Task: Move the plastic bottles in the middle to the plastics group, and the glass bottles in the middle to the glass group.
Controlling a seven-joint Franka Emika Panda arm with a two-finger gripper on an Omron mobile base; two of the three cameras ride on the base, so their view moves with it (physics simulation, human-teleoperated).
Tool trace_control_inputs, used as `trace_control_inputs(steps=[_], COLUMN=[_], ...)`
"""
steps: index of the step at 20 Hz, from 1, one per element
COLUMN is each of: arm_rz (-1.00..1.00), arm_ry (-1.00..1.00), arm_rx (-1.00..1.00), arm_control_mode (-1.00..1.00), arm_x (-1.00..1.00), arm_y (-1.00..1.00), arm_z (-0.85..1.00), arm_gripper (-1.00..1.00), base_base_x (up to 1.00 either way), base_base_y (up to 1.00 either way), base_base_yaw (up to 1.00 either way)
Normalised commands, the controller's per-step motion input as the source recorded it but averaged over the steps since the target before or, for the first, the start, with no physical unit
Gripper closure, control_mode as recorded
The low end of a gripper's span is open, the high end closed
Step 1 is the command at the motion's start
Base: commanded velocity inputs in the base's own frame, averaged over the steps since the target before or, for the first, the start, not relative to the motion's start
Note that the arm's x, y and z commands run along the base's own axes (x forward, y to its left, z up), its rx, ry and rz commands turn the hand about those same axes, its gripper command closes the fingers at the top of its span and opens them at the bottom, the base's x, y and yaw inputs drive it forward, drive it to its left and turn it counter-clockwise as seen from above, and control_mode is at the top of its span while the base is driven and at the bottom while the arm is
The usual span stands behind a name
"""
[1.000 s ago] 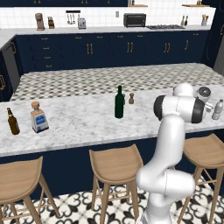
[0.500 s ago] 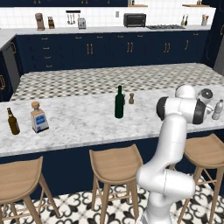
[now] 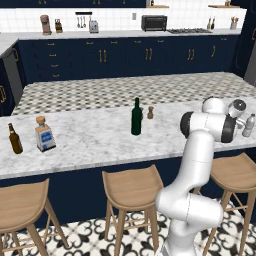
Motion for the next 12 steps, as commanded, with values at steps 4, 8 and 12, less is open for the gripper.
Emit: trace_control_inputs(steps=[4, 8, 12], arm_rz=[0.06, 0.06, 0.04], arm_ry=[0.0, 0.0, 0.0], arm_rx=[-0.16, -0.14, -0.1], arm_control_mode=[-1.0, -1.0, -1.0], arm_x=[-0.23, -0.29, -0.26], arm_y=[0.05, 0.01, 0.0], arm_z=[-0.64, -0.62, -0.5], arm_gripper=[1.0, 1.0, 1.0], base_base_x=[0.0, 0.0, 0.0], base_base_y=[0.0, 0.0, 0.0], base_base_yaw=[0.0, 0.0, 0.0])
